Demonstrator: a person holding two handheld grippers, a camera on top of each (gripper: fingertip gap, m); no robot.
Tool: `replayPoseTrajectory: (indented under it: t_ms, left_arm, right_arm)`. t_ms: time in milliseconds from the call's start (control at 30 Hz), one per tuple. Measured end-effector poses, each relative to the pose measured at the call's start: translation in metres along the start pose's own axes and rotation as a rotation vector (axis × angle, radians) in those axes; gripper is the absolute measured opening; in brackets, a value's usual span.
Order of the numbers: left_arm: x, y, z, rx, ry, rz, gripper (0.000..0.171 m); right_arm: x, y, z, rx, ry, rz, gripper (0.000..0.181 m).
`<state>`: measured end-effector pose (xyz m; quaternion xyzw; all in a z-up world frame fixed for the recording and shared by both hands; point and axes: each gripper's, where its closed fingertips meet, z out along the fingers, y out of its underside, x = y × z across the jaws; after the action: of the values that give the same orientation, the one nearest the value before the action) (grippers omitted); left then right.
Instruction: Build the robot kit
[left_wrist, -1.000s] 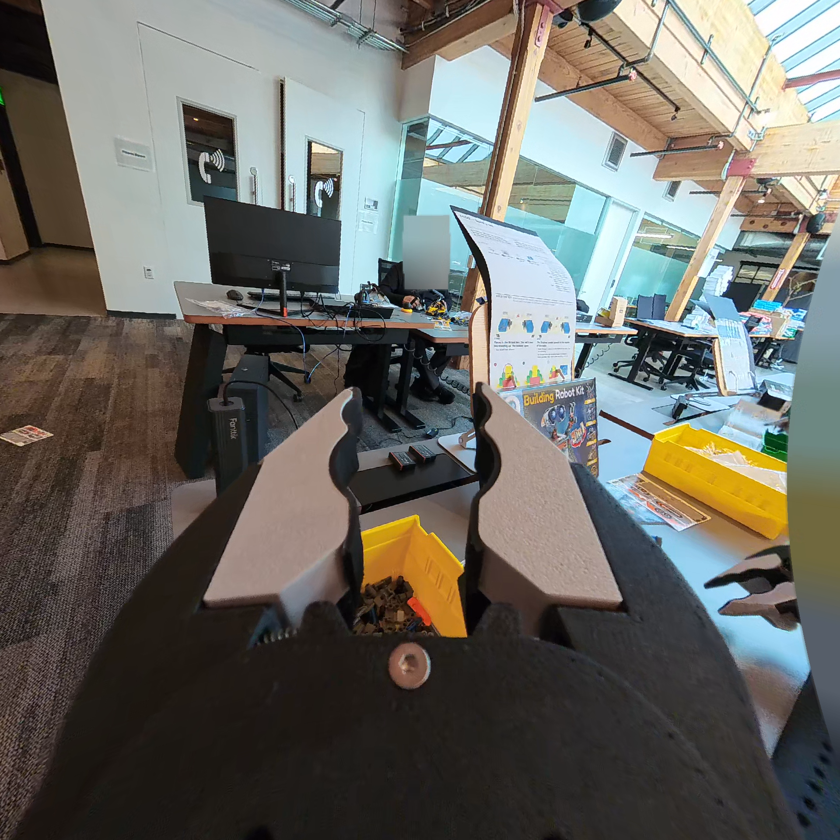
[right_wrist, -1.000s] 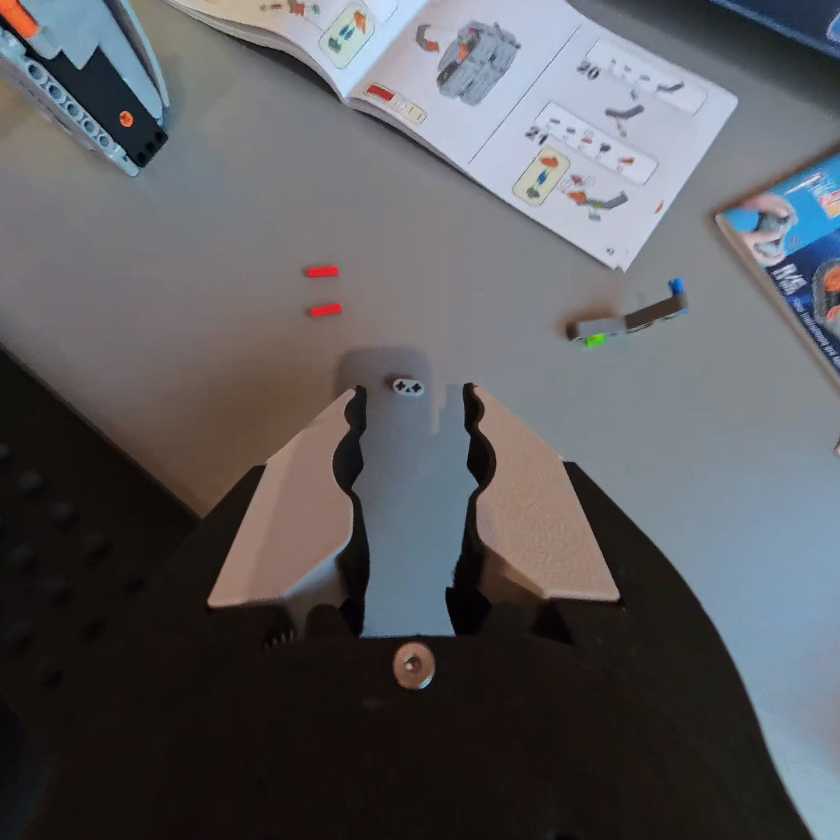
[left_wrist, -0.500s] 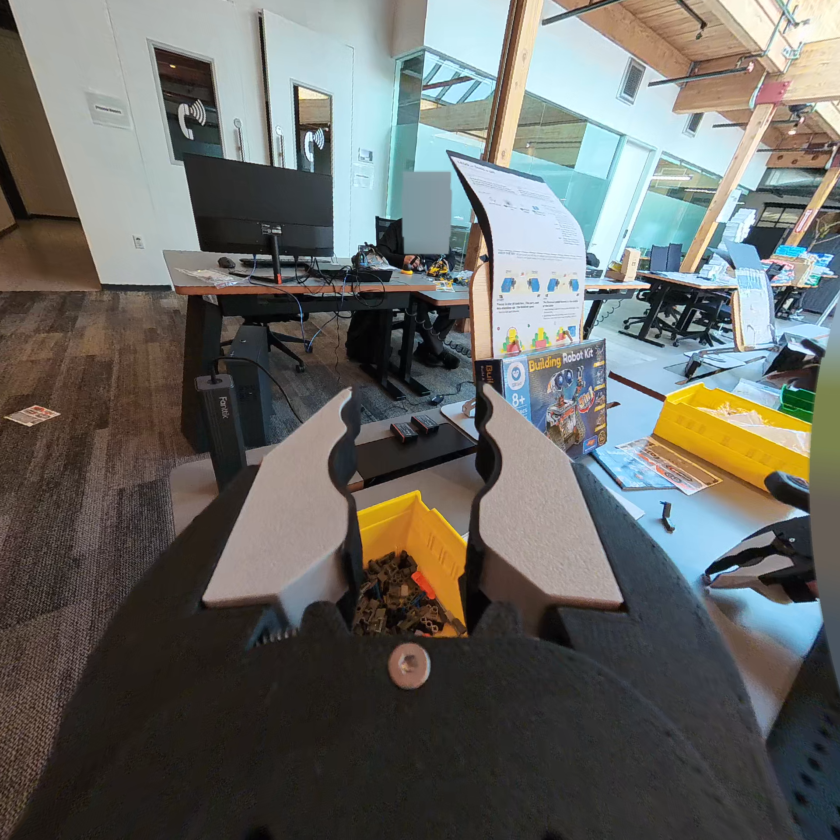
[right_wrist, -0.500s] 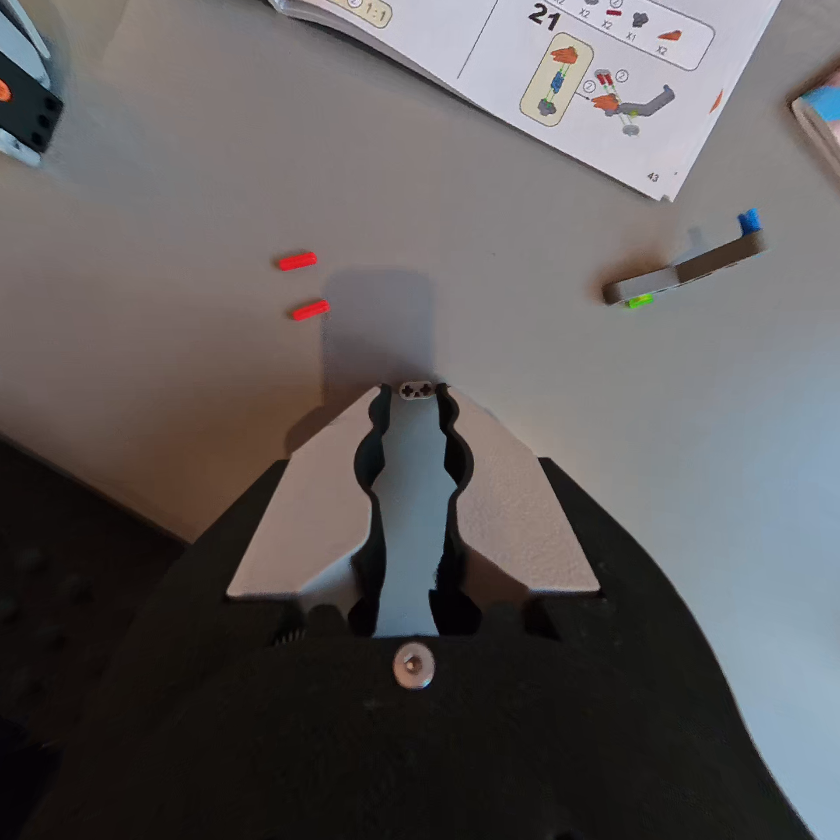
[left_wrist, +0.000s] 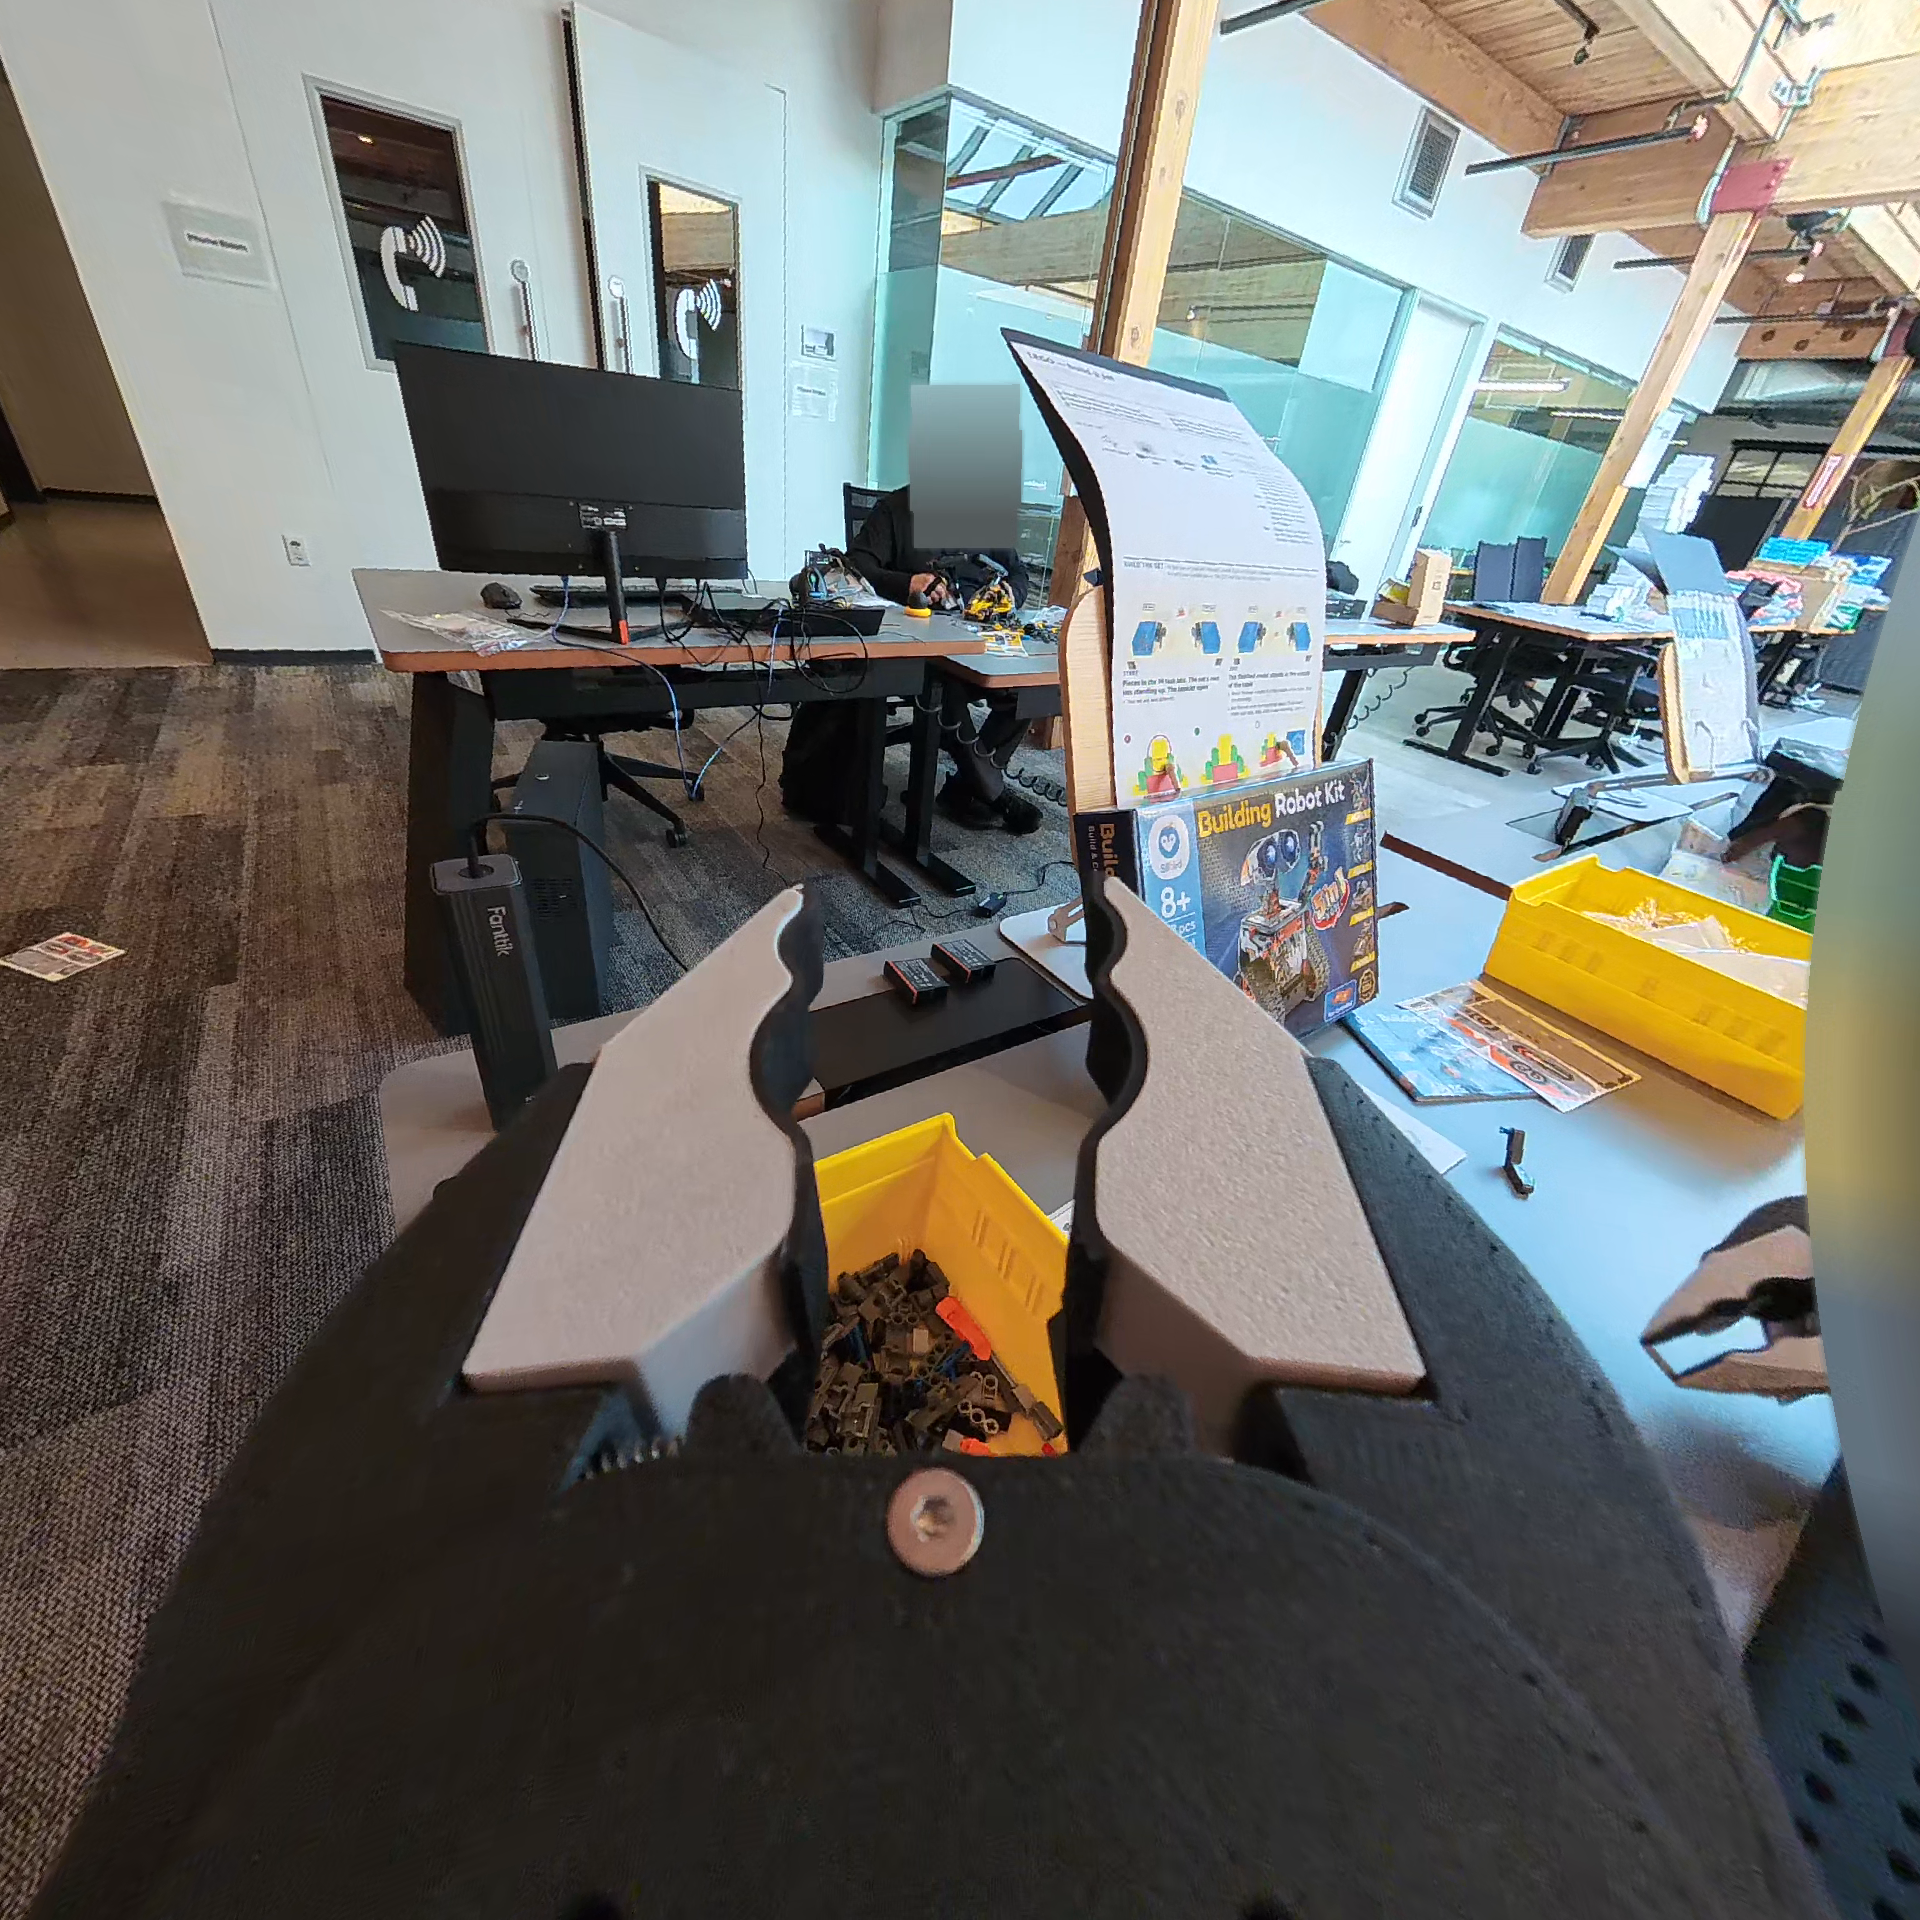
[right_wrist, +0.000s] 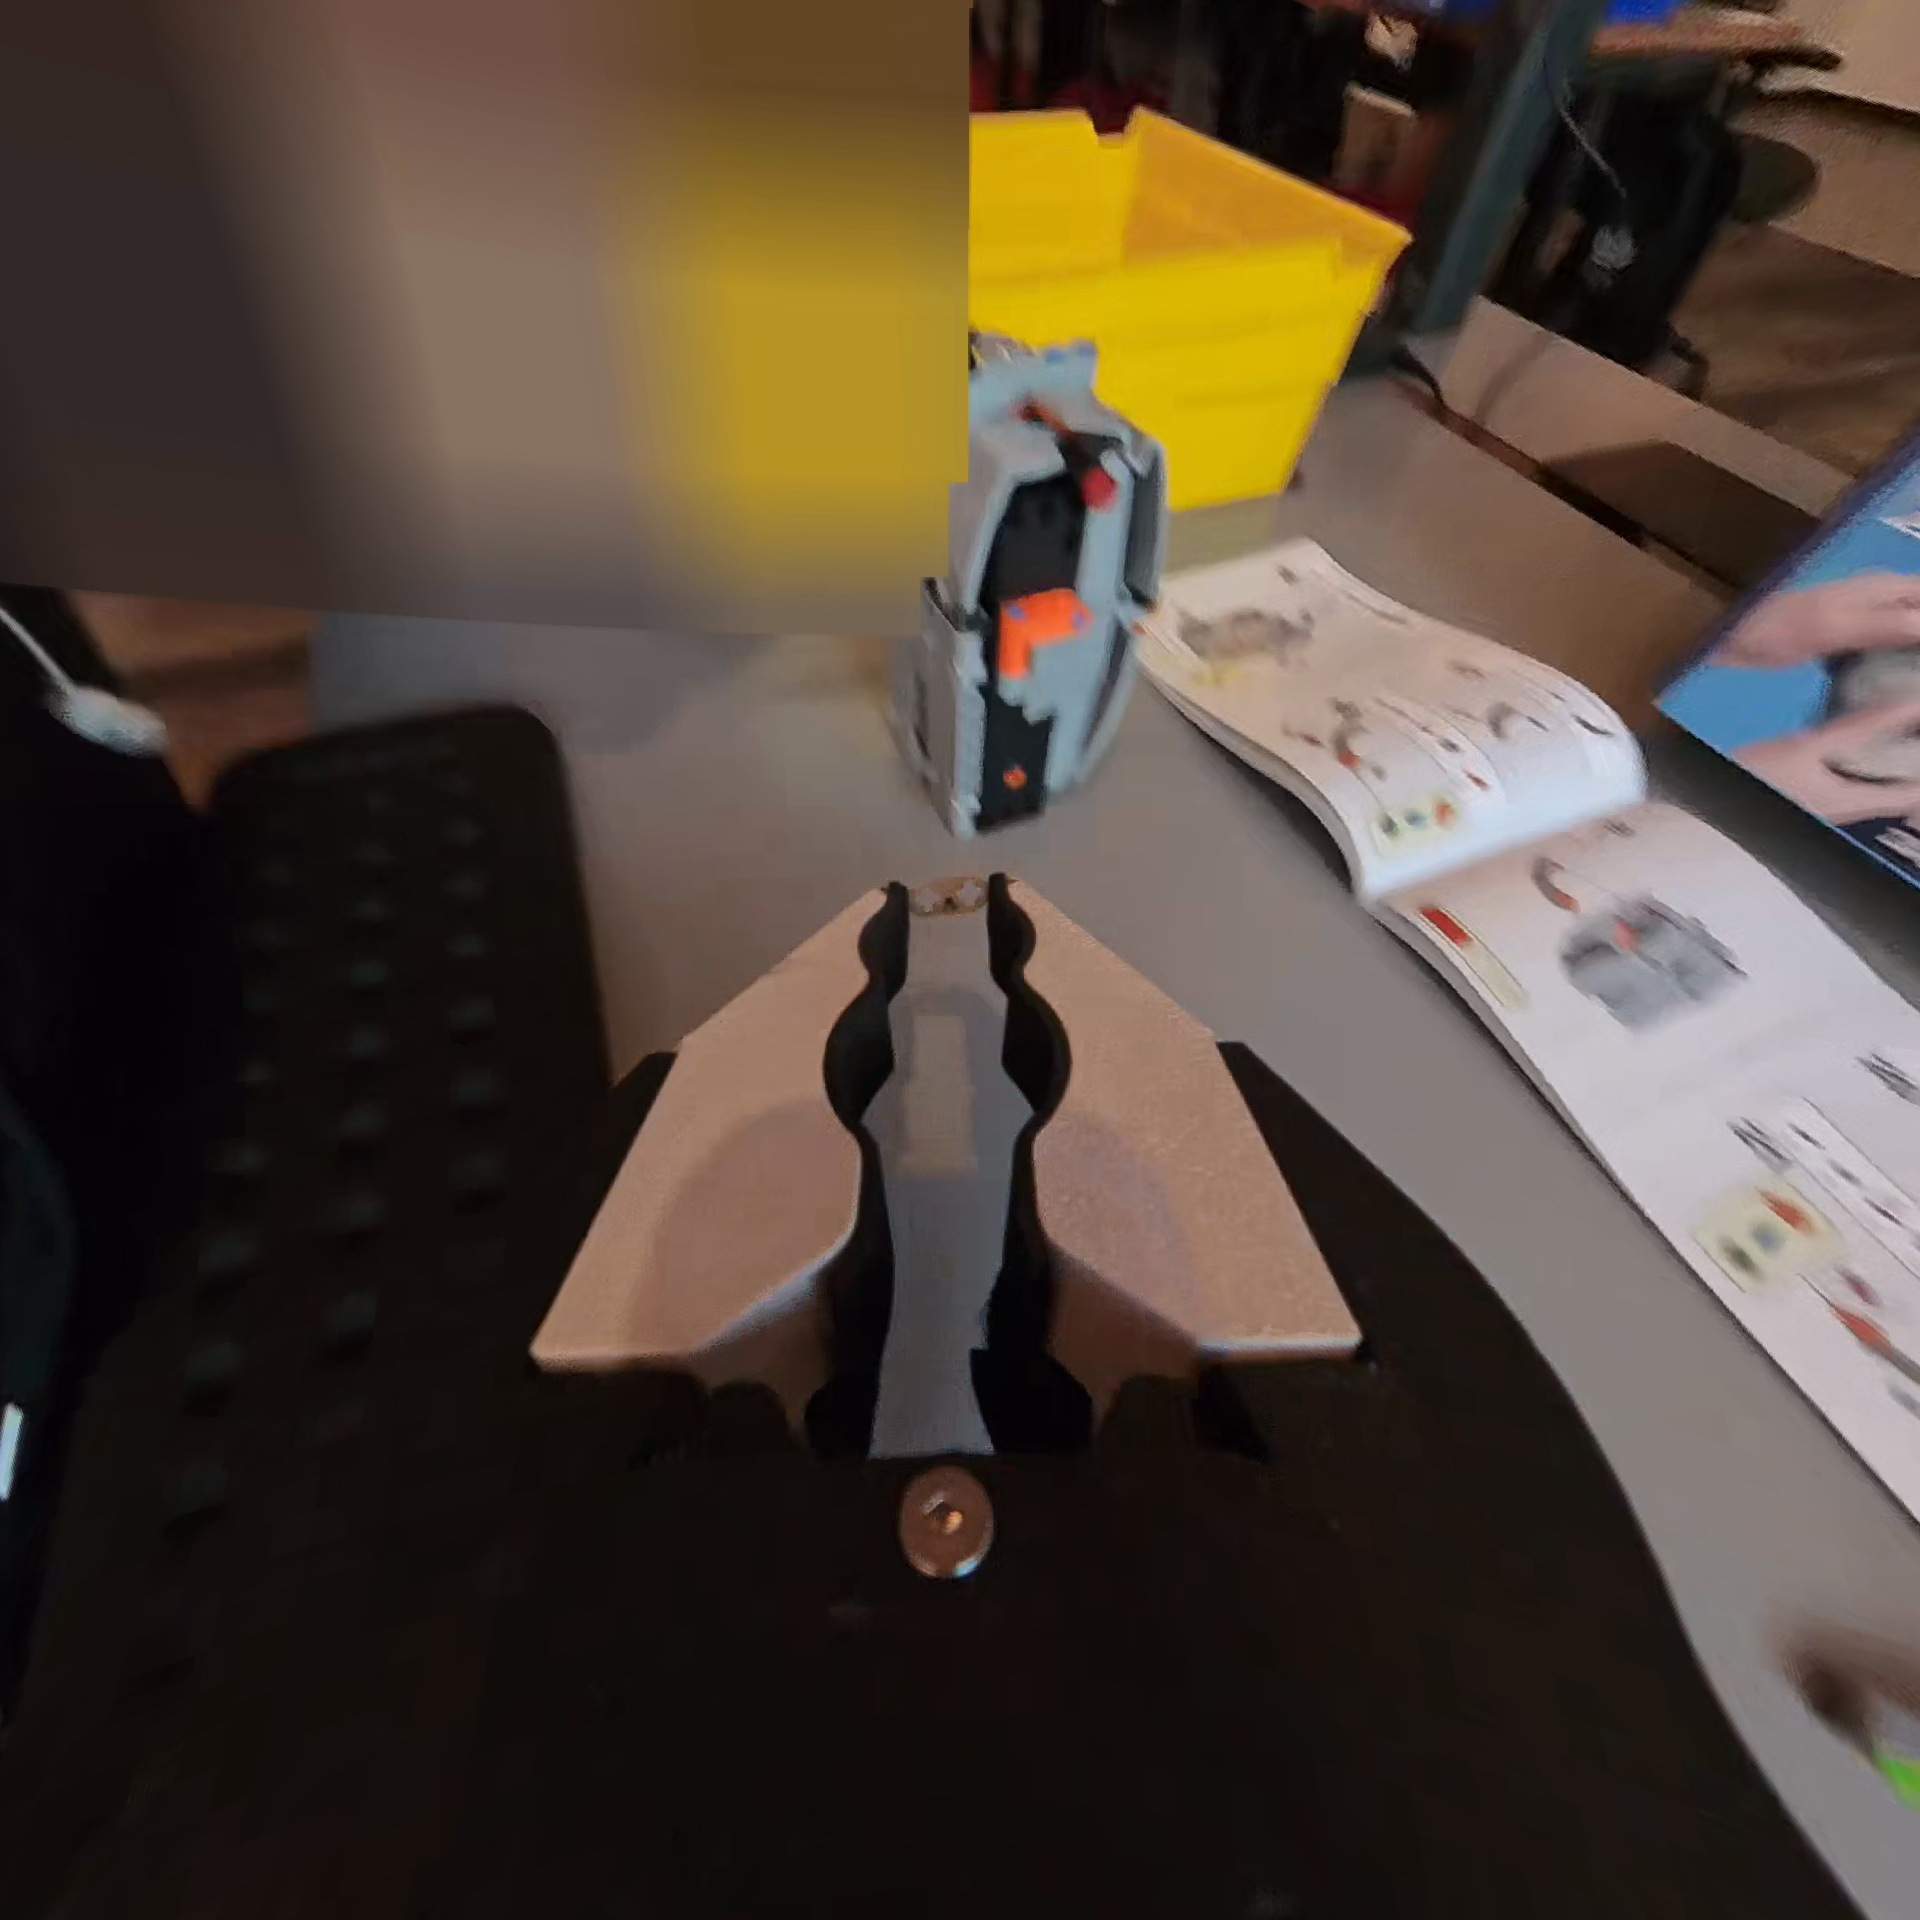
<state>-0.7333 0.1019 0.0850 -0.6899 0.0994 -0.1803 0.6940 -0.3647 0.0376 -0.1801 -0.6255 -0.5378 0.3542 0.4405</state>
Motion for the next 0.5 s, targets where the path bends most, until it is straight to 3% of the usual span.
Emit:
replayPoseTrajectory:
  t_ms: [167, 500]
  left_arm:
    - [0.003, -0.002, -0.003, 0.006, 0.01, 0.002, 0.049]
    - [0.004, -0.006, -0.008, 0.027, 0.03, -0.011, 0.049]
  right_arm:
    - [-0.018, -0.049, 0.031, 0.244, -0.212, 0.08, 0.015]
    - [-0.035, -0.091, 0.083, 0.402, -0.309, 0.15, 0.015]
